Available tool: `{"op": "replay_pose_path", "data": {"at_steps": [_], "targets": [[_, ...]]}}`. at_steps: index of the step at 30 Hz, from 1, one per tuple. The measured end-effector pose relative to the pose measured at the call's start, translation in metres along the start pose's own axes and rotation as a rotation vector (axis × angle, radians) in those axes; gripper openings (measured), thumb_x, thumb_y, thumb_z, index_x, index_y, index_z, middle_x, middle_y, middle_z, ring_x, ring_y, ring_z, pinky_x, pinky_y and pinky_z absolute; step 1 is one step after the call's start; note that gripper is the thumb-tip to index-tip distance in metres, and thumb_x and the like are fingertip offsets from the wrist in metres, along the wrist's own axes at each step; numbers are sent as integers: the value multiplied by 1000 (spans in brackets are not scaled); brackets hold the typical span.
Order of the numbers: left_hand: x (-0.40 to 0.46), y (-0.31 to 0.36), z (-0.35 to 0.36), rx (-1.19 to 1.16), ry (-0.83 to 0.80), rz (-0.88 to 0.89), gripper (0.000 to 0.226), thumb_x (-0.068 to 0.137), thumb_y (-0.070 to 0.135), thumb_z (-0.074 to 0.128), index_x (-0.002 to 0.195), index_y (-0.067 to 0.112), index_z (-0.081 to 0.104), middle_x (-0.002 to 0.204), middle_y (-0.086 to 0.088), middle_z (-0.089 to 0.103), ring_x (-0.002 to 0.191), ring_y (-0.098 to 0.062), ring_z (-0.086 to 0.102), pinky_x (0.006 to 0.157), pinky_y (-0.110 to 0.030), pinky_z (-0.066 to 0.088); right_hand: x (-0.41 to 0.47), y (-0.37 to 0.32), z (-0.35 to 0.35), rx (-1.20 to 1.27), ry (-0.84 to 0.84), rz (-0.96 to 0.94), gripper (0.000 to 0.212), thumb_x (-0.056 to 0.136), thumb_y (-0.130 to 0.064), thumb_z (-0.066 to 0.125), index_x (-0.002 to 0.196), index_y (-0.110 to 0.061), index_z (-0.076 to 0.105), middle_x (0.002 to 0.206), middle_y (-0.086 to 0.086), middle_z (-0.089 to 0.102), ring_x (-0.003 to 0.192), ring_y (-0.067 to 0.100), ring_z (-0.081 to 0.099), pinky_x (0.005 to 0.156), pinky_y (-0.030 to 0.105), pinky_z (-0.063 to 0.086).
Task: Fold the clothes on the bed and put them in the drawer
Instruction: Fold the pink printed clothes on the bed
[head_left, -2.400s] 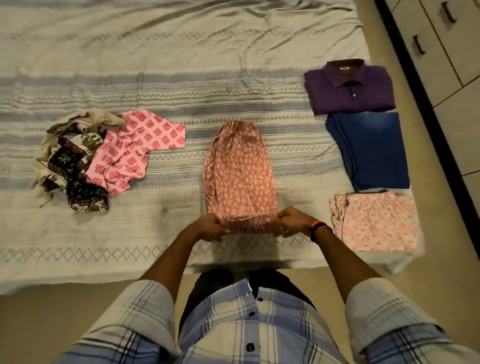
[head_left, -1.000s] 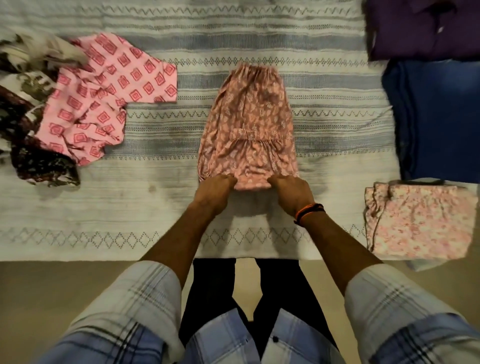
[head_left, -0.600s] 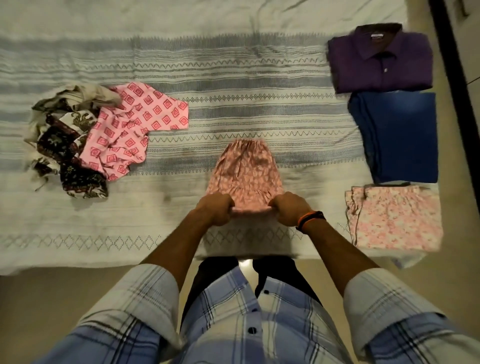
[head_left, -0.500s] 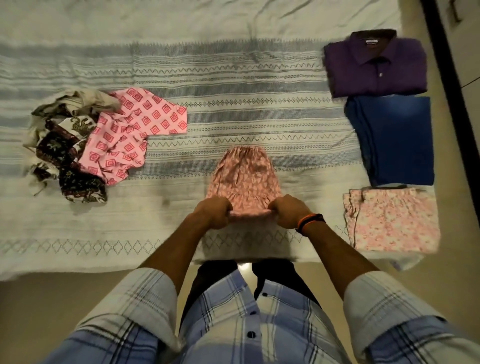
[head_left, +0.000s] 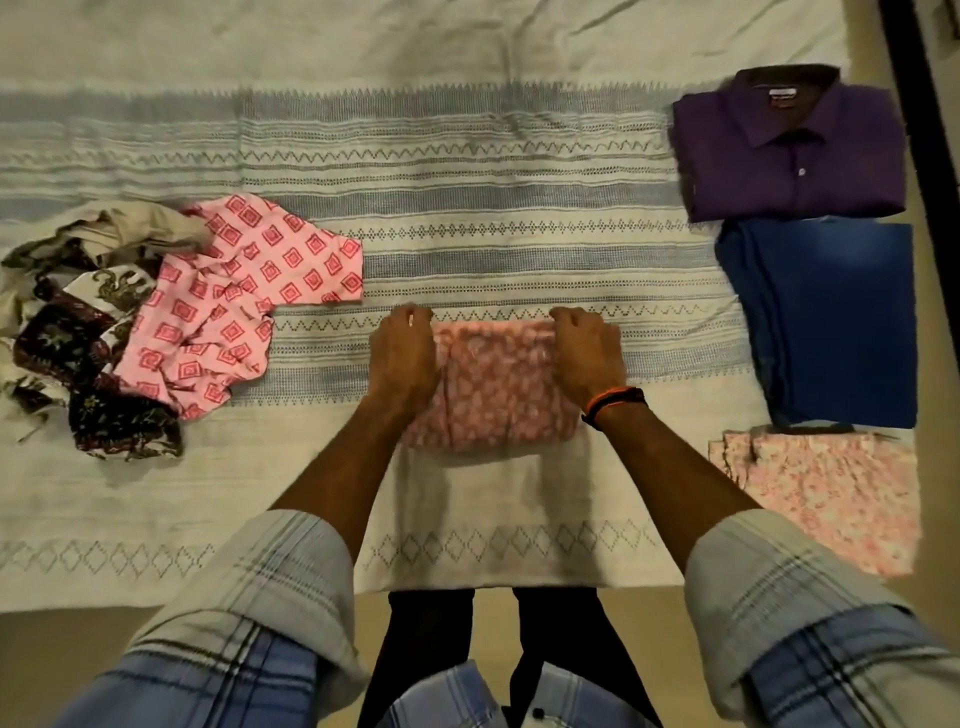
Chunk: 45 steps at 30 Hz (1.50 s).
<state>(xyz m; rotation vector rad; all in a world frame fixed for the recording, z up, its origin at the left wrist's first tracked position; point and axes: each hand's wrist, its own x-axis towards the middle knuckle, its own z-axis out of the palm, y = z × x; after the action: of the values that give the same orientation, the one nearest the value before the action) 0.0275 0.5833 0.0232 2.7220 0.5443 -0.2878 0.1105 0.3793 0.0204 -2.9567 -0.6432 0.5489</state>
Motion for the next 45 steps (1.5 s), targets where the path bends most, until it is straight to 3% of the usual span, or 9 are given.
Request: {"op": "replay_pose_path", "data": {"at_steps": [6, 11, 19, 22, 25, 30, 37, 42, 45], "targets": [[-2, -1, 60, 101, -302, 110, 79, 81, 15, 73, 148, 7, 30, 154, -19, 31, 138, -35, 36, 112, -45, 35, 3, -16, 62, 52, -249, -166, 47, 90, -15, 57, 135, -9, 43, 130, 17, 52, 115, 36, 54, 89, 46, 50], [-6, -23, 115, 155, -521, 9, 97, 92, 39, 61, 155, 17, -10, 162, -19, -11, 150, -39, -4, 120, -57, 8, 0, -9, 112, -23, -440, -123, 79, 97, -24, 52, 157, -16, 0, 163, 20, -2, 149, 40, 7, 118, 54, 20], [-2, -33, 149, 89, -587, -21, 95, 95, 39, 57, 155, 21, -13, 159, -19, -25, 148, -41, -14, 118, -57, -2, 3, -7, 158, -1, -416, -84, 69, 104, -18, 36, 156, -23, -9, 163, 16, -12, 151, 36, -7, 121, 57, 8], [-3, -36, 140, 17, -563, -11, 100, 89, 41, 66, 157, 22, -5, 161, -18, -18, 149, -41, -4, 121, -54, 7, 5, -5, 147, 44, -415, -110, 76, 100, -26, 50, 157, -20, 0, 164, 17, -6, 151, 37, -1, 120, 56, 13], [-3, -41, 119, -227, -403, 3, 100, 73, 45, 76, 154, 16, 25, 162, -17, 11, 146, -38, 15, 118, -53, 21, 3, -2, 126, 289, -220, -52, 73, 88, -30, 69, 148, -9, 33, 151, 20, 37, 137, 37, 37, 110, 48, 37], [-8, -39, 106, -459, -70, -447, 94, 67, 31, 88, 140, 1, 38, 142, -22, 34, 131, -36, 35, 111, -48, 36, -4, 5, 118, 600, 47, 486, 80, 76, -31, 82, 135, 1, 39, 134, 21, 41, 122, 36, 44, 99, 49, 44], [15, -55, 122, -794, -278, -769, 101, 42, 61, 88, 121, 11, 50, 113, -3, 67, 96, -25, 68, 84, -47, 58, 13, 11, 125, 988, -173, 662, 71, 76, -36, 83, 128, -10, 42, 122, 4, 60, 109, 23, 59, 98, 37, 49], [16, -39, 113, -932, -398, -628, 61, 74, 24, 83, 125, 11, 52, 117, -6, 67, 104, -27, 67, 87, -49, 57, 11, -2, 127, 1108, -214, 530, 58, 79, -36, 79, 129, -18, 56, 123, 1, 67, 113, 23, 63, 101, 49, 49], [5, -31, 103, -940, -368, -598, 66, 75, 21, 81, 132, 15, 49, 123, -6, 64, 109, -27, 64, 93, -52, 53, -1, -6, 117, 1090, -171, 496, 52, 83, -31, 76, 129, -18, 57, 122, 0, 67, 111, 22, 63, 100, 48, 50]]}}
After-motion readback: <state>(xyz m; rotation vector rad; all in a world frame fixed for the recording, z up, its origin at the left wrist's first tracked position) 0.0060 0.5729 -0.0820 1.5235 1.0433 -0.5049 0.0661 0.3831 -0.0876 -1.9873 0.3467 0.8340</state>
